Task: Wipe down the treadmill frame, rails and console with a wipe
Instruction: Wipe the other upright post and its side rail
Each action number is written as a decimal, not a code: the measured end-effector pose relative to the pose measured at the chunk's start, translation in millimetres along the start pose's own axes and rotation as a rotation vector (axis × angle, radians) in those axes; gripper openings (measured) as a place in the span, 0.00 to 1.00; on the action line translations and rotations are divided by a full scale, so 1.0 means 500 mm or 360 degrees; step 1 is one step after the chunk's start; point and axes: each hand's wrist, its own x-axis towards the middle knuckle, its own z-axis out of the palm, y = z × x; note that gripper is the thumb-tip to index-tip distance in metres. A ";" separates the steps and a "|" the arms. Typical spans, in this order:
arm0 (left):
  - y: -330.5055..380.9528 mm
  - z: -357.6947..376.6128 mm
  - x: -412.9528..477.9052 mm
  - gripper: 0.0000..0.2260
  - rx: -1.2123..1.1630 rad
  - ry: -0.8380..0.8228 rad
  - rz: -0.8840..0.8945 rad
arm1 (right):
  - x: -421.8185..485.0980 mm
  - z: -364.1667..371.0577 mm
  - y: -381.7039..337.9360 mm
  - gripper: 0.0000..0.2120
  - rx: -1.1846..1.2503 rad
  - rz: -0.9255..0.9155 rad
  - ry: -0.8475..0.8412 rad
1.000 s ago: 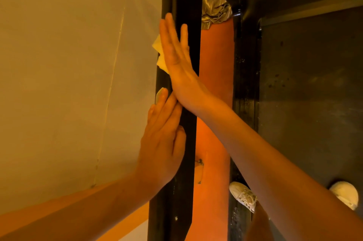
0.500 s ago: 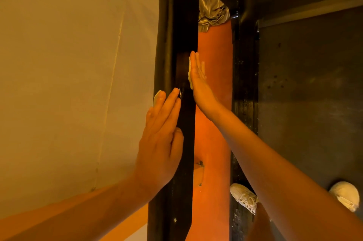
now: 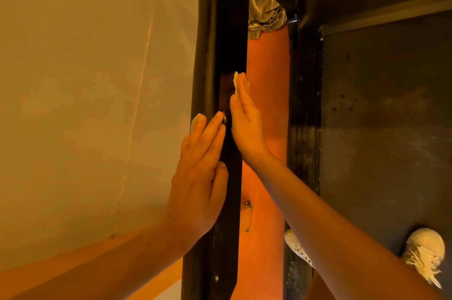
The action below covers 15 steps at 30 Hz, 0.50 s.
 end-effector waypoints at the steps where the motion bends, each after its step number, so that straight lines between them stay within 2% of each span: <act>1: 0.000 0.000 0.000 0.25 0.0000 0.0003 0.0000 | 0.000 0.002 -0.004 0.25 -0.0061 -0.0067 -0.0077; 6: -0.002 0.001 0.000 0.26 0.0018 0.0007 0.0003 | 0.011 -0.015 -0.002 0.28 -0.0219 -0.0182 -0.0271; 11: 0.001 0.000 0.001 0.25 0.0012 0.0014 -0.0001 | -0.018 -0.039 0.034 0.29 -0.0283 -0.0056 -0.0334; 15: -0.001 0.001 0.001 0.25 -0.0008 0.0022 0.0022 | -0.034 -0.015 0.005 0.30 -0.0284 -0.0138 -0.0353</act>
